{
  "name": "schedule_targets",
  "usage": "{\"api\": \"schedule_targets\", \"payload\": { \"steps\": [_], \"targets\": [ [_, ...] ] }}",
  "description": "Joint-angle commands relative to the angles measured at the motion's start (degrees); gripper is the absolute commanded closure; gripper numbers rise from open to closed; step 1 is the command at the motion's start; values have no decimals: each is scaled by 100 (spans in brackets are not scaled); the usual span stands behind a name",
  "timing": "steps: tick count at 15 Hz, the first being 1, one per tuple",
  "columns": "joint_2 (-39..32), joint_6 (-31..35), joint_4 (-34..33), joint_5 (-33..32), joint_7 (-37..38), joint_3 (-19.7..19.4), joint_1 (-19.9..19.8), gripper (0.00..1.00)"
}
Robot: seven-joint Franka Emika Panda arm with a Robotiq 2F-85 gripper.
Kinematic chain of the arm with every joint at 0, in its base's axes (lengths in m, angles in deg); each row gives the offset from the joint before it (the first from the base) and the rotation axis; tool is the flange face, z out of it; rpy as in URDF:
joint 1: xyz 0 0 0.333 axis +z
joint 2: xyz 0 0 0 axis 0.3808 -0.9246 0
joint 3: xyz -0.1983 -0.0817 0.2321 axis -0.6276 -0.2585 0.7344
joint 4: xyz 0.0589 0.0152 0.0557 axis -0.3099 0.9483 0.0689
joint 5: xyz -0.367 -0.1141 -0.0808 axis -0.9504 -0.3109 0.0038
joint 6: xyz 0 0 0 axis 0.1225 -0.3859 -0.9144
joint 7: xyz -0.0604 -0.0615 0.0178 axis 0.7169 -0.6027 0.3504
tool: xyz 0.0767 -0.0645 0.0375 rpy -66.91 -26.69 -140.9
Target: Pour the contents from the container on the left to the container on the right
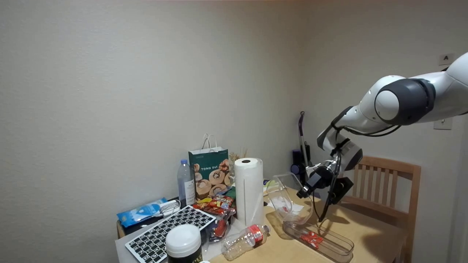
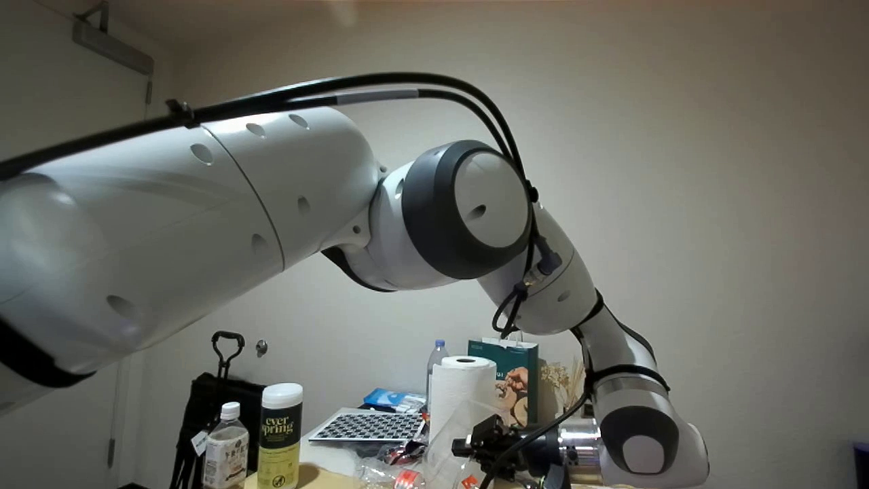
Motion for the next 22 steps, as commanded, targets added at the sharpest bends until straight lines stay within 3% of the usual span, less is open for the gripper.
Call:
{"api": "schedule_targets", "payload": {
  "steps": [1, 7, 13, 15, 22],
  "targets": [
    [-143, -5, -53, 67, -939, 138, -140, 95],
    [-193, 211, 27, 20, -2246, 77, -57, 94],
    [-138, 414, 133, 46, -2748, 43, -28, 95],
    [-14, 403, 125, -50, -1881, -113, 104, 95],
    [1606, 2435, 852, -175, -521, -271, 1056, 95]
  ]
}}
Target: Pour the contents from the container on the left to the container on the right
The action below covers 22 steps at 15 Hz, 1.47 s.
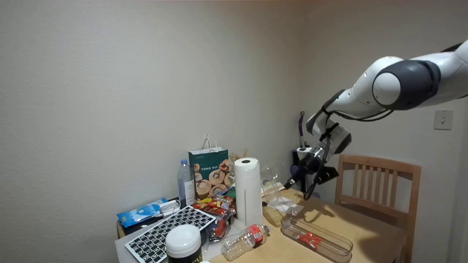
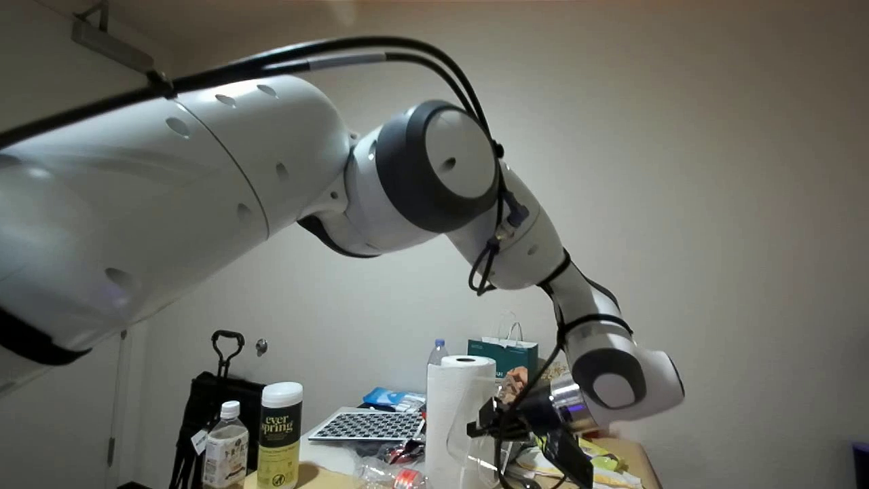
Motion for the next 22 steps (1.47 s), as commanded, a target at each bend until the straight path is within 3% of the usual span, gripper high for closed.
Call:
{"api": "schedule_targets", "payload": {
  "steps": [1, 7, 12, 13, 18, 22],
  "targets": [
    [1040, 1145, 639, -255, 759, -55, 630, 95],
    [1617, 2878, 910, -1544, 2336, 46, 1421, 95],
    [1818, 4186, 1593, -2947, 3744, 160, 1714, 95],
    [1543, 3910, 1185, -2772, 3402, 541, 1335, 93],
    [1574, 4115, 1313, -3089, 3748, 573, 1348, 96],
    [1830, 3539, 1904, -4494, 4292, 435, 1458, 96]
  ]
}}
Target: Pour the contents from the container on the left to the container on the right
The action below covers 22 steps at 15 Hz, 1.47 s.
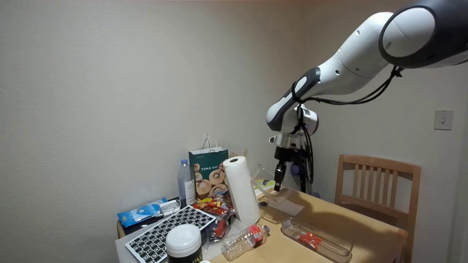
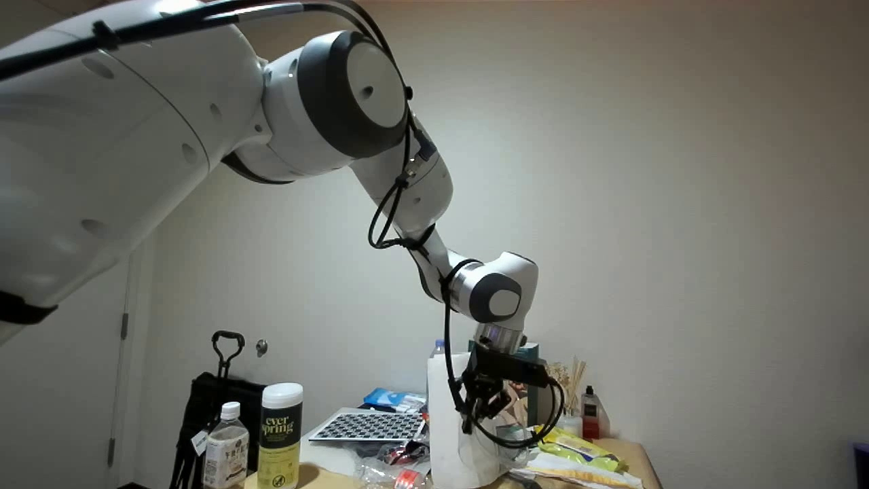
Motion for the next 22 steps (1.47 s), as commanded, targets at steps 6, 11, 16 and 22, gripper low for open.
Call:
{"api": "schedule_targets", "payload": {
  "steps": [6, 11, 16, 22],
  "targets": [
    [878, -964, 1343, -1698, 1307, 183, -57, 96],
    [878, -969, 1277, -1401, 1487, 499, -135, 93],
    [1058, -966, 1489, -1423, 1631, 592, -22, 96],
    [1255, -1256, 2047, -1193, 2271, 1169, 499, 95]
  ]
}}
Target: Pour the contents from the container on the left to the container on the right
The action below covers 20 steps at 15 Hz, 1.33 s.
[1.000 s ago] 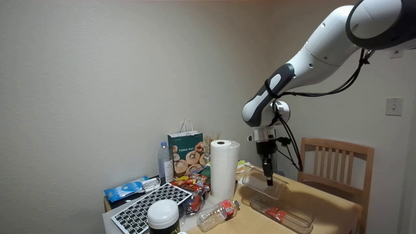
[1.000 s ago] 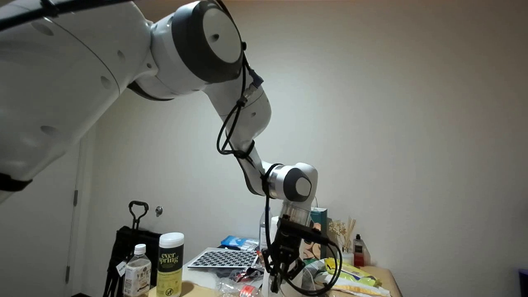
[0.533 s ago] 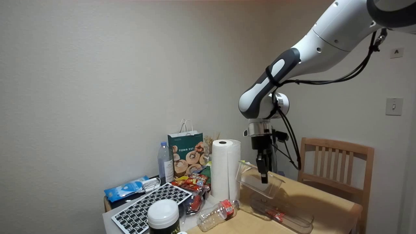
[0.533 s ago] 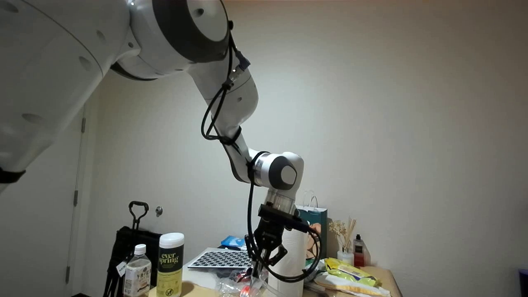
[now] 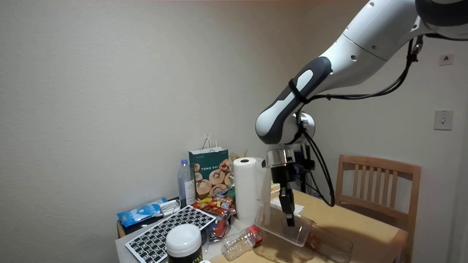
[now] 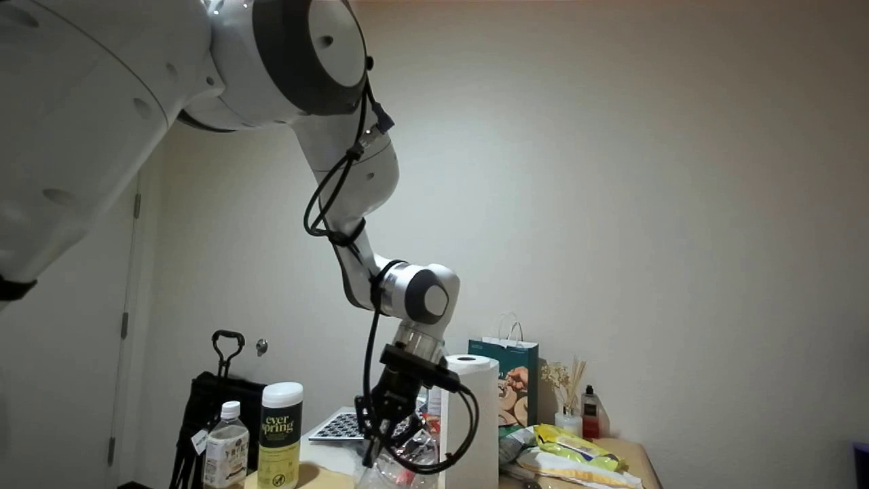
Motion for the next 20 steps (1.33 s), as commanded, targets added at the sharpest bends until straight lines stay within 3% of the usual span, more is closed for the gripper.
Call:
{"api": "schedule_targets", "payload": {
  "steps": [1, 7, 9, 13, 20],
  "targets": [
    [226, -245, 306, 204, 554, 302, 245, 95],
    [-1, -125, 167, 58, 545, 390, 361, 93],
    [13, -204, 261, -23, 700, 398, 443, 96],
    [96, 116, 725, -516, 2062, 309, 899, 96],
    [-331, 683, 910, -1571, 4443, 10, 1531, 96]
  ]
}}
